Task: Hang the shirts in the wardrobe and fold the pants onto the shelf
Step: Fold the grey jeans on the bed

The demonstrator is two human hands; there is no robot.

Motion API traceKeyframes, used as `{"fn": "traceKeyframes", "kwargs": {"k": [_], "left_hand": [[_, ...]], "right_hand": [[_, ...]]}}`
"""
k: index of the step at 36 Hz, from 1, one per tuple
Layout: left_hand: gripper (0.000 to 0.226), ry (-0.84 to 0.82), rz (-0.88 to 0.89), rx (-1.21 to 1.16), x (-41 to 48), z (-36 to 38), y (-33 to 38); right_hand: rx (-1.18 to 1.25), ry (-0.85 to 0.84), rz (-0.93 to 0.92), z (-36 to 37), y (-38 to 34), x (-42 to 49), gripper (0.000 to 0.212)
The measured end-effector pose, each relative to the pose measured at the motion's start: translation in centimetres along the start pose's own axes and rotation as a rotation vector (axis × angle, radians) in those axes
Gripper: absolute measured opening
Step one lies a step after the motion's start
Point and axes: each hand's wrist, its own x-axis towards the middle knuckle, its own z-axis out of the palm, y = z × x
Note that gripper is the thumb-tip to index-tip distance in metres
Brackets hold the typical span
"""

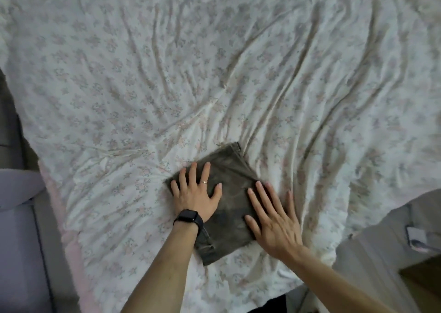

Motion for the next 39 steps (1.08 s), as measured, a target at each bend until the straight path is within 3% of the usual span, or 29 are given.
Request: {"fn": "traceKeyframes", "kwargs": {"k": [3,7,11,14,18,23,26,30,34,37,39], "left_hand": [[0.075,-0.072,0.007,-0.07,1.3,-2.2,-0.3],[0.081,-0.327,-0.07,-0.26,4.4,-5.0,-0.3],[0.075,-0.451,-0.088,-0.45,7.3,-7.2,-0.6],[0.078,-0.496,-0.125,-0.432,8.7,-7.7,-0.6],[0.092,-0.589,-0.166,-0.386,8.9,-7.4,-0.3],[0.091,-0.549,-0.163,-0.486,7.1,-8.2,-2.0],[0.091,-0.544,-0.216,-0.674,4.6,-8.5,-3.3],[0.091,-0.495,-0.376,-1.005,0.5,-8.8,-5.4],[0.055,-0.341,-0.511,-1.313,-3.0,-7.7,-5.0],[0.056,-0.227,-0.611,-1.415,-5.0,-5.9,-3.5],[0.072,-0.027,-0.629,-1.103,-6.1,-4.5,-2.4]], "right_hand": [[0.114,0.066,0.168,-2.1,-1.6,-3.0,0.073],[0.413,0.105,0.424,-4.1,-2.8,-7.3,0.076],[1.01,-0.114,0.9,-5.3,-4.5,-6.9,0.067],[1.285,-0.26,1.02,-5.1,-4.5,-5.1,0.055],[1.324,-0.226,1.029,-4.3,-3.9,-3.7,0.053],[1.053,-0.215,0.937,-4.9,-2.9,-3.8,0.043],[0.889,-0.167,0.876,-6.2,-1.4,-3.6,0.034],[0.85,-0.044,0.751,-9.6,0.8,0.4,0.025],[0.818,0.058,0.563,-12.7,2.2,6.7,0.015],[0.648,0.051,0.344,-12.5,0.6,9.3,0.051],[0.373,0.037,0.183,-10.9,-1.4,9.0,0.064]]}}
